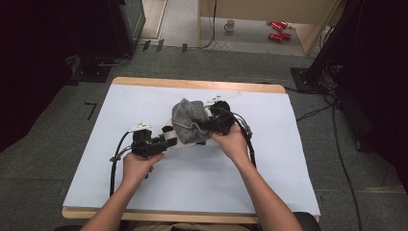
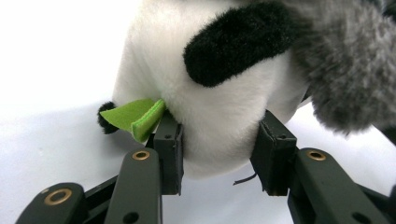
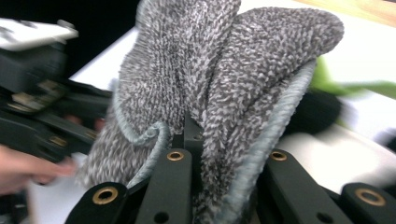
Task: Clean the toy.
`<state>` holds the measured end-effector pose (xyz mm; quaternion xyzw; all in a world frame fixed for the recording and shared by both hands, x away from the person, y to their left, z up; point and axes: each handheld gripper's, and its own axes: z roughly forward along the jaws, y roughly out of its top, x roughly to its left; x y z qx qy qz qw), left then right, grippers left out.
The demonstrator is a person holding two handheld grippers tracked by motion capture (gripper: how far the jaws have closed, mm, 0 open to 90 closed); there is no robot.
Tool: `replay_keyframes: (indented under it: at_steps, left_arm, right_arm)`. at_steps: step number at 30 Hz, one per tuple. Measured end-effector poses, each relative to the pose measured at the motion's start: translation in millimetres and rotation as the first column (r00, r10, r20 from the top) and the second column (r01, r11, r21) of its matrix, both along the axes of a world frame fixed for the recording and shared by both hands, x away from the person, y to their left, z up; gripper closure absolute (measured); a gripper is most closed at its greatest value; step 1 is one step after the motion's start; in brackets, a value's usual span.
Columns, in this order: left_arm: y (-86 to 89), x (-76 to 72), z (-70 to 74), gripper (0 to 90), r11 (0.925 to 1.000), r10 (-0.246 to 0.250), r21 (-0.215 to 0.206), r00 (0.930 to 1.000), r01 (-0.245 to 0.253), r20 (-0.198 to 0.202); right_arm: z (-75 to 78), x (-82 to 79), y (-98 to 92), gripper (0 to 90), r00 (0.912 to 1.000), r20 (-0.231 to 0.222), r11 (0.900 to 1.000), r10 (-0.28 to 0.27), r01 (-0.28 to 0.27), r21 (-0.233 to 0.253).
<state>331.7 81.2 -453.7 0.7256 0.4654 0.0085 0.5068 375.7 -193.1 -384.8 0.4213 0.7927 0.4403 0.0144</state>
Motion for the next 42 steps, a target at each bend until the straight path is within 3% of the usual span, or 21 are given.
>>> replay_keyframes:
  at_steps: [4,10,13,21,30,33,37,40,42]
  left_arm:
    - [-1.1,1.8,1.9,59.1,0.9999,-0.010,0.004,0.9998,0.010,0.020]
    - [5.5,10.5,1.0,59.2,0.9998,-0.018,-0.001,0.9998,0.018,0.001]
    - [7.6,14.4,1.2,59.3,0.9997,-0.025,-0.007,0.9996,0.025,-0.008]
    - [10.7,24.5,4.3,59.3,0.9989,-0.046,0.009,0.9987,0.046,-0.020]
    - [11.7,32.1,5.2,59.5,0.9988,-0.048,0.001,0.9984,0.048,-0.030]
    - [14.5,36.0,4.6,59.5,0.9989,-0.046,-0.008,0.9977,0.046,-0.050]
    - [16.4,39.8,5.1,59.8,0.9992,-0.040,-0.007,0.9969,0.039,-0.069]
    - [21.2,43.9,4.6,60.2,0.9994,-0.032,-0.012,0.9954,0.031,-0.091]
    - [22.0,45.6,4.3,60.2,0.9993,-0.034,-0.019,0.9953,0.032,-0.091]
  right_arm:
    - [-1.6,4.0,-13.3,80.5,0.9995,-0.025,0.999,-0.016,0.017,0.032]
    - [2.1,5.9,-32.3,80.4,0.9982,-0.014,0.998,-0.059,0.059,0.036]
    - [4.6,7.2,-52.4,80.5,0.9938,-0.018,0.992,-0.110,0.111,0.058]
    - [3.0,4.8,-67.1,80.7,0.9907,-0.018,0.987,-0.135,0.136,0.081]
    - [0.3,1.3,-91.8,80.6,0.9798,-0.029,0.975,-0.198,0.200,0.100]
    - [0.4,-0.1,-97.7,80.4,0.9733,-0.011,0.971,-0.229,0.229,0.073]
    - [-7.8,-0.9,-108.0,80.5,0.9637,-0.019,0.963,-0.266,0.267,0.041]
    - [-14.2,-0.4,-118.6,80.6,0.9495,-0.038,0.950,-0.312,0.312,0.002]
    - [-15.1,-1.3,-127.3,80.6,0.9442,-0.050,0.945,-0.326,0.327,0.021]
